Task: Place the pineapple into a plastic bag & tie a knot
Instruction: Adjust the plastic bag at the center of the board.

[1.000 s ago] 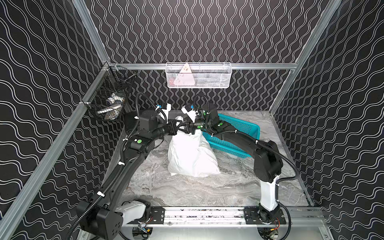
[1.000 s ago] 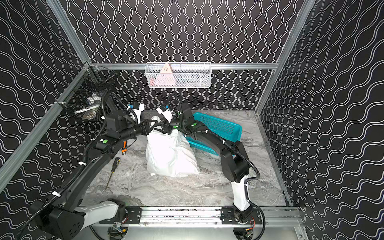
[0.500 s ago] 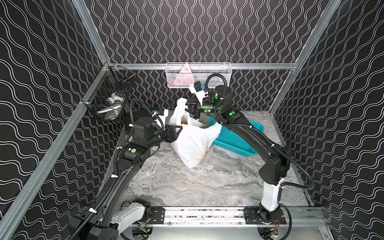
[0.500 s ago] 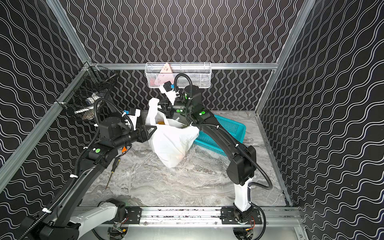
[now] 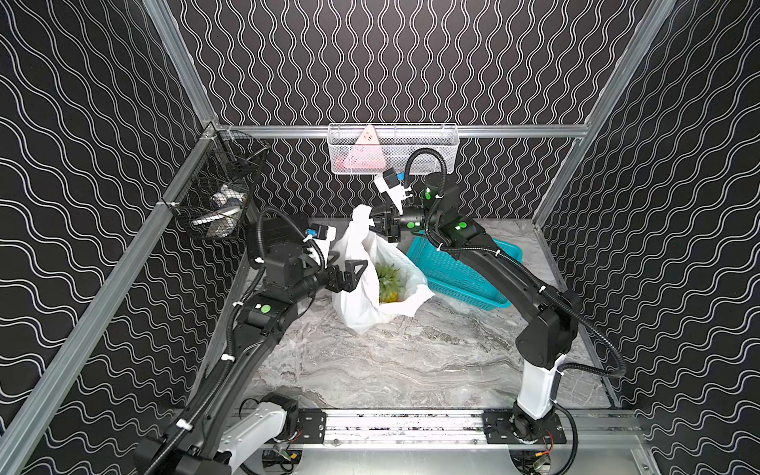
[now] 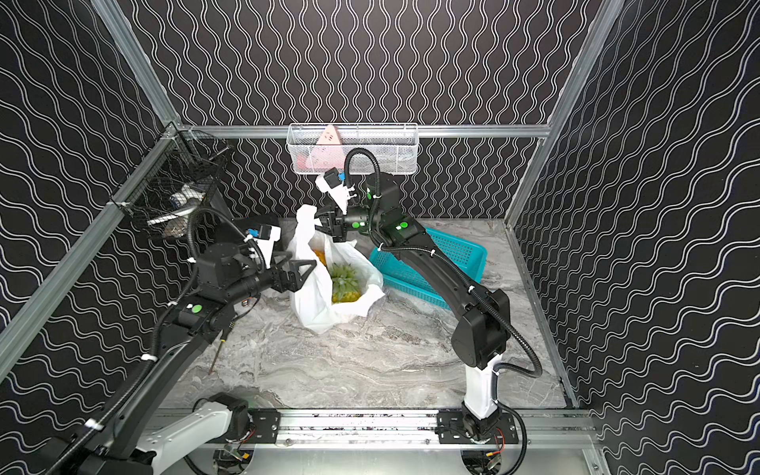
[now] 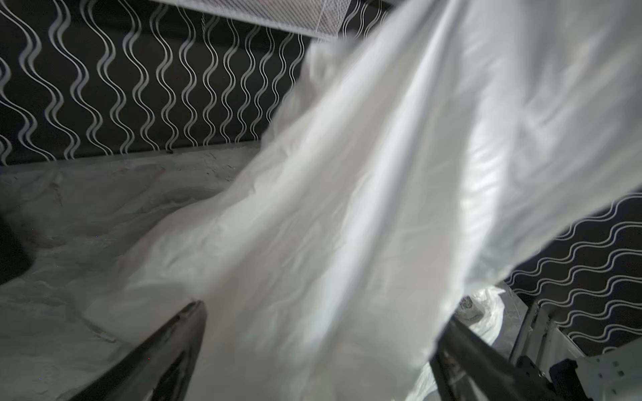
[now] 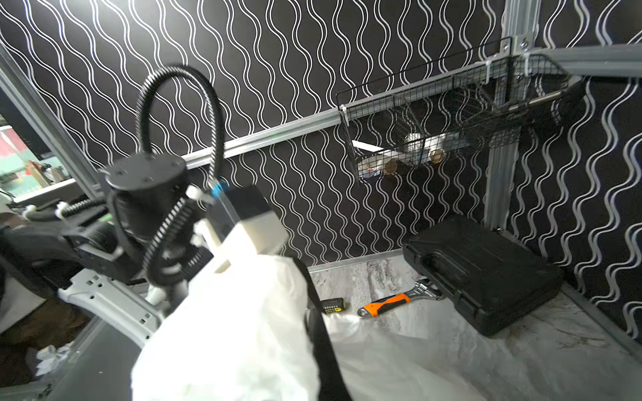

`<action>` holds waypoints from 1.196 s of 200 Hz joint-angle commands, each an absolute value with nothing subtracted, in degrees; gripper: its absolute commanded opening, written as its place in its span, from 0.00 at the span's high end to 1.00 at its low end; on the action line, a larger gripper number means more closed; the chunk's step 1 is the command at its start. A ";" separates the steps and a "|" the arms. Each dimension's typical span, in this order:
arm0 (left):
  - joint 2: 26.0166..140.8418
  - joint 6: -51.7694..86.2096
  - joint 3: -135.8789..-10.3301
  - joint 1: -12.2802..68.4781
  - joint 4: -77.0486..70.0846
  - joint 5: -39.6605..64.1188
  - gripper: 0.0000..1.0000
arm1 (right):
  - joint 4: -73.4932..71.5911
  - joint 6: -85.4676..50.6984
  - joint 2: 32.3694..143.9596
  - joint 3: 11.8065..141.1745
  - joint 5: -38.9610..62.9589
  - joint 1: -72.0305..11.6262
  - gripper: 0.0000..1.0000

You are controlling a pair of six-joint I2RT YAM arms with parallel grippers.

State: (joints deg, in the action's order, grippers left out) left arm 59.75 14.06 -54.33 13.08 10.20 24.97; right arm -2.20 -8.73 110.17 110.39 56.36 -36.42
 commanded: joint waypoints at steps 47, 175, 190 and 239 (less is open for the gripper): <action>65.13 16.13 -49.53 13.01 -0.68 35.65 1.00 | -11.50 -16.81 107.66 100.81 48.04 -37.44 0.65; 59.83 14.54 -46.86 13.20 7.61 31.83 1.00 | 3.29 -11.51 109.14 107.97 31.44 -38.25 0.46; 59.03 14.50 -44.84 13.21 6.31 29.90 1.00 | 16.86 -18.84 111.16 119.38 27.70 -38.99 0.48; 59.59 14.02 -44.93 13.23 5.36 30.49 1.00 | 43.79 -27.12 119.84 135.57 20.32 -43.19 0.41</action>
State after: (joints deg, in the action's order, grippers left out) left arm 59.77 14.90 -45.04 13.15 7.86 30.57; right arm 24.14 -20.80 115.50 130.78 25.54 -42.96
